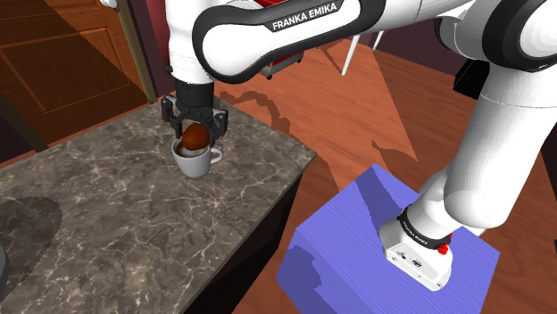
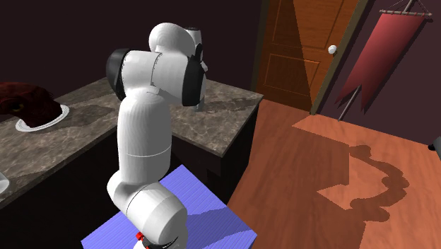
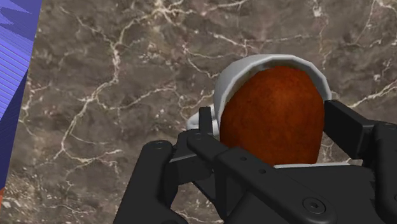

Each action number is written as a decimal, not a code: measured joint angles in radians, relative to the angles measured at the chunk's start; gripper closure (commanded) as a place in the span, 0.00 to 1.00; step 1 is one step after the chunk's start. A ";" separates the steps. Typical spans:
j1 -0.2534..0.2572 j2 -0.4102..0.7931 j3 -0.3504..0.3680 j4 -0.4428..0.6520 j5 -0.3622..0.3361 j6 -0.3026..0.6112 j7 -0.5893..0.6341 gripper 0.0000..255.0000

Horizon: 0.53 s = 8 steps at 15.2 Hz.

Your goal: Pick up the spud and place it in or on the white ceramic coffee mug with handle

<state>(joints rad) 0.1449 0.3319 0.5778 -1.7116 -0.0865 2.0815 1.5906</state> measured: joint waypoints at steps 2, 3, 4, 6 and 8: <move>0.000 0.000 0.000 0.000 0.000 0.000 0.000 0.00; 0.000 0.000 0.000 0.000 0.000 0.000 0.000 0.00; 0.000 0.000 0.000 0.000 0.000 0.000 0.000 0.00; -0.003 -0.007 0.001 0.007 0.004 -0.013 -0.003 0.00; -0.008 -0.025 0.005 0.037 0.015 -0.057 -0.009 0.00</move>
<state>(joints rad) 0.1369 0.3071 0.5828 -1.6749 -0.0712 2.0242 1.5816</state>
